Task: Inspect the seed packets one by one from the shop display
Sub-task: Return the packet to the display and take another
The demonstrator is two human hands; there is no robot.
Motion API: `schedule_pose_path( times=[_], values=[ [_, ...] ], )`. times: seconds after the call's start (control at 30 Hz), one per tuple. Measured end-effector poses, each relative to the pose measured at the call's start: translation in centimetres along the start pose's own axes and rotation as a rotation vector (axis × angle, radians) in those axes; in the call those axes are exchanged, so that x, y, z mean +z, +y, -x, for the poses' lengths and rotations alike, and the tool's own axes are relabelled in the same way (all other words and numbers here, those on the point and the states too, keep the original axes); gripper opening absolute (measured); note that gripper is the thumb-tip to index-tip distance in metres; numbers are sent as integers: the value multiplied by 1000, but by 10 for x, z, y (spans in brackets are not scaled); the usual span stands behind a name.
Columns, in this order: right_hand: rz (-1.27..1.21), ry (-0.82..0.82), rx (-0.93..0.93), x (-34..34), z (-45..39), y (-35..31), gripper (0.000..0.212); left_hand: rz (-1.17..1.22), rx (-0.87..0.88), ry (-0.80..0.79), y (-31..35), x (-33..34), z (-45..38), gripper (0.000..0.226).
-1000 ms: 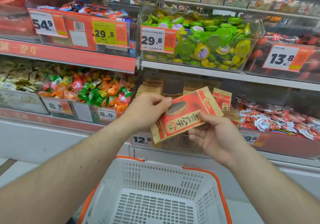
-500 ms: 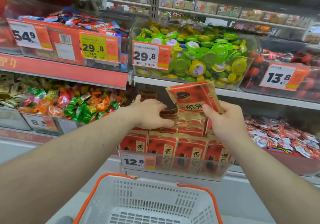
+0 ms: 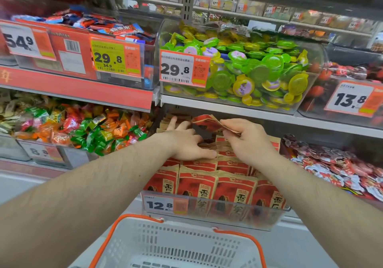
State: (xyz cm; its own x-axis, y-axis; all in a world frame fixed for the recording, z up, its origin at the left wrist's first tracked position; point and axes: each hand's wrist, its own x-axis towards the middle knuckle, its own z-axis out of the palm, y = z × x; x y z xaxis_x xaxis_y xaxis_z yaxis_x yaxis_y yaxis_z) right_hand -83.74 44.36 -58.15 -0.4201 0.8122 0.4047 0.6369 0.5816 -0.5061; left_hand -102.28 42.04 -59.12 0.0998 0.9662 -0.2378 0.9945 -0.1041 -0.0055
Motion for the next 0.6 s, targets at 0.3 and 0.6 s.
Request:
schedule_pose_path(
  times=[0.3,0.6],
  values=[
    [284,-181,72,19,-31,2,33,27,-79,-18,21,-9,-1,84],
    [252,-155,137,40,-57,4,27,15,-131,-41,18,-3,-9,91]
  ],
)
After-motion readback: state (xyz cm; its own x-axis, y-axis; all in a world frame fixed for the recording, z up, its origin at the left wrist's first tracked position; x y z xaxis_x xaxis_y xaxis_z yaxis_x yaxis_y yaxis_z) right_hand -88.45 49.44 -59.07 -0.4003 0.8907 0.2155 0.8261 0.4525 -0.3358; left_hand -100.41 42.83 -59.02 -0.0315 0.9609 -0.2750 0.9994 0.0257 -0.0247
